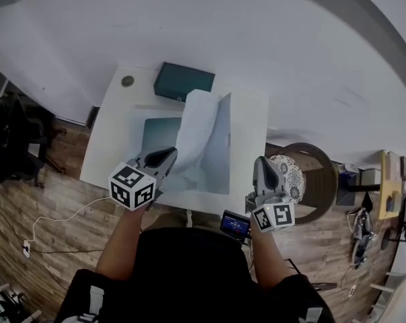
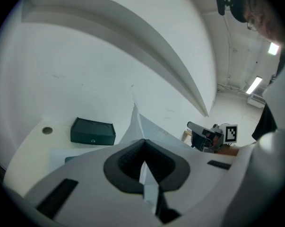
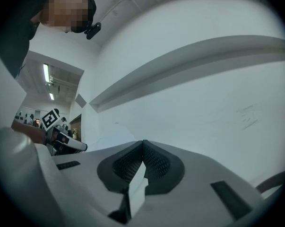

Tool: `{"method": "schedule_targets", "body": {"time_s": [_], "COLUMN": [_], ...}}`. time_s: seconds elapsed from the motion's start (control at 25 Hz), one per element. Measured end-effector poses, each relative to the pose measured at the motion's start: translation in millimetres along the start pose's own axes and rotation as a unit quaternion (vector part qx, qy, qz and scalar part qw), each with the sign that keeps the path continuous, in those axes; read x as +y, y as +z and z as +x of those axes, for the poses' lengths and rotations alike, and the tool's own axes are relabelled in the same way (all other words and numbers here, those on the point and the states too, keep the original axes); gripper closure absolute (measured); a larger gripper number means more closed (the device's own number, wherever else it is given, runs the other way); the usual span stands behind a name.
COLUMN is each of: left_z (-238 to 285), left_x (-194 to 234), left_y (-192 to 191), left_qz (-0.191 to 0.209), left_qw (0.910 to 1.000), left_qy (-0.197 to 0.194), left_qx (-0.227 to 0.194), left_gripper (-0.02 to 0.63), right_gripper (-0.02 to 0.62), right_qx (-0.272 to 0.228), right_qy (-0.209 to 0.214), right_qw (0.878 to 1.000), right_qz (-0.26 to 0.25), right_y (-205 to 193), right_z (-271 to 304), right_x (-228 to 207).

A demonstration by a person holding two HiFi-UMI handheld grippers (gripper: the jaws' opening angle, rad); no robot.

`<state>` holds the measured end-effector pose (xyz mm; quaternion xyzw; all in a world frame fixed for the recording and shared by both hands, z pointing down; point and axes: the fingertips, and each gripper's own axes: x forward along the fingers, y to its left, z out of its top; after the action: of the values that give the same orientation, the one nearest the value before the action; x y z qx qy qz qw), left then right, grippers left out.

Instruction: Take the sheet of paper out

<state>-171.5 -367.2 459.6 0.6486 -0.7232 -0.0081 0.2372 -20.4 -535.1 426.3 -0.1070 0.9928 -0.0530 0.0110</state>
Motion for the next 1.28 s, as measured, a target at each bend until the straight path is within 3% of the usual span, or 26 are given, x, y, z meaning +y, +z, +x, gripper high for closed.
{"method": "schedule_targets", "body": {"time_s": [0.32, 0.72, 0.96, 1.28], "left_z": [-85, -163, -198, -243], "left_x": [37, 42, 9, -45], "left_y": [12, -4, -21, -60], "left_qz": [0.005, -0.022, -0.01, 0.003], "left_qw": [0.9958, 0.9839, 0.9728, 0.9653], "left_qy": [0.064, 0.13, 0.173, 0.189], "left_qx": [-0.065, -0.121, -0.153, -0.18], "left_gripper": [0.604, 0.604, 0.604, 0.604], "right_gripper": [0.586, 0.586, 0.586, 0.586], "right_qx": [-0.027, -0.031, -0.03, -0.022], "right_qy": [0.023, 0.05, 0.048, 0.036], "right_qw": [0.999, 0.997, 0.997, 0.998], "right_qz": [-0.018, -0.042, -0.057, -0.043], "right_y": [20, 34, 34, 16], "right_z": [-15, -46, -90, -173], "right_x": [55, 92, 105, 124]}}
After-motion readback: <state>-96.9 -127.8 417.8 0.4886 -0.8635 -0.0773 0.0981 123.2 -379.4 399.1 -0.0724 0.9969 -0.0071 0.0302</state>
